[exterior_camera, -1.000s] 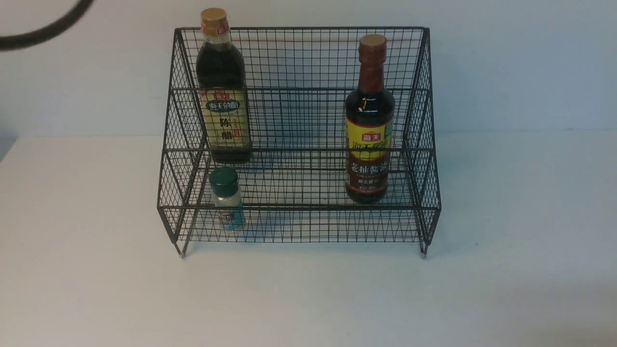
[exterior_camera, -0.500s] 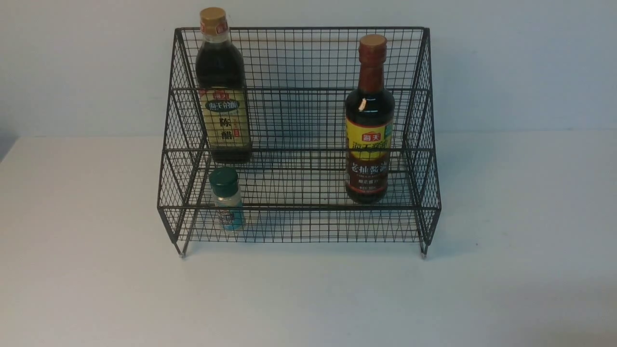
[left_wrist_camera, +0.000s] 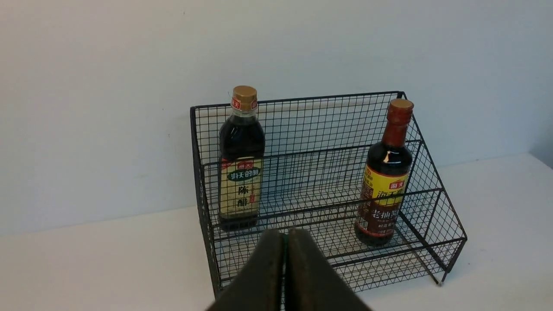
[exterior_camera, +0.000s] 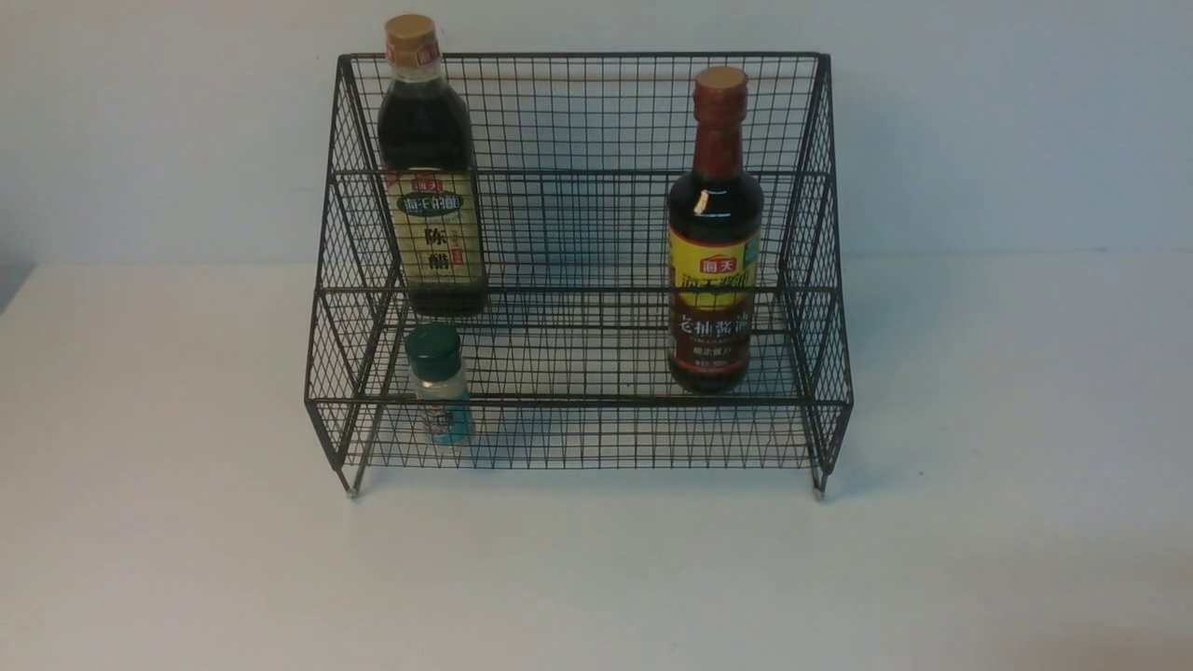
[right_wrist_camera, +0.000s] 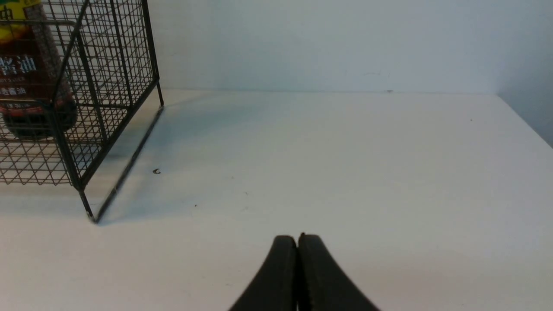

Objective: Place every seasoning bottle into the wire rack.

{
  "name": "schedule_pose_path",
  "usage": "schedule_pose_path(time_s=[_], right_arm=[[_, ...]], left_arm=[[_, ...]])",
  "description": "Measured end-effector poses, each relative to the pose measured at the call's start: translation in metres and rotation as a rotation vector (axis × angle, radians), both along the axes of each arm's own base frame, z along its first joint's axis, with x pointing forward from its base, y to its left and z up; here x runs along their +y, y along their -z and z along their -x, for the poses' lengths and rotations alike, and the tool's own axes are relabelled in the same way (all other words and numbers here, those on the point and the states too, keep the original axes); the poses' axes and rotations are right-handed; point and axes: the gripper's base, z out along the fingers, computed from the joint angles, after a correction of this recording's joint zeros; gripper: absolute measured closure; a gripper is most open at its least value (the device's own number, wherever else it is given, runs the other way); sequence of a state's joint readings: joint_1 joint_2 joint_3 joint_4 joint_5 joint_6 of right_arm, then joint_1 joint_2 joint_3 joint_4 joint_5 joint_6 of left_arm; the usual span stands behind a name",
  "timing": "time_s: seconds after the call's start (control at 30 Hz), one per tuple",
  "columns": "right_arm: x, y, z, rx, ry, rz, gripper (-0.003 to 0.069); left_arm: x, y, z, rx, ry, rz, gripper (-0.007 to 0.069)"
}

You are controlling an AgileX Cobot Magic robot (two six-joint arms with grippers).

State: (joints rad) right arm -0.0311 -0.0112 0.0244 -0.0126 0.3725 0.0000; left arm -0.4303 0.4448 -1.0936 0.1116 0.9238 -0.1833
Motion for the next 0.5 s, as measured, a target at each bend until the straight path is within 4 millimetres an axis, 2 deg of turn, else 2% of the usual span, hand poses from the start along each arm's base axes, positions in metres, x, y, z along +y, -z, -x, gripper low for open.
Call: schedule_pose_path(time_s=[0.13,0.3,0.4,0.43,0.5], right_arm=[[0.000,0.000,0.000,0.000,0.000,0.000,0.0672],[0.000,0.000,0.000,0.000,0.000,0.001,0.0672],[0.000,0.000,0.000,0.001,0.000,0.001,0.0672],[0.000,0.000,0.000,0.001,0.000,0.001,0.0672],[0.000,0.000,0.000,0.001,0.000,0.002,0.0672]], left_arm=[[0.005,0.002,0.008,-0.026,-0.004,-0.011,0.0629],[0.006,0.026,0.014,-0.093,-0.040,-0.034,0.0629],[0.003,0.071,0.012,-0.126,-0.116,-0.071,0.0629],[0.002,0.099,0.008,-0.125,-0.154,-0.086,0.0629],[0.001,0.130,0.001,-0.126,-0.197,-0.095,0.0629]])
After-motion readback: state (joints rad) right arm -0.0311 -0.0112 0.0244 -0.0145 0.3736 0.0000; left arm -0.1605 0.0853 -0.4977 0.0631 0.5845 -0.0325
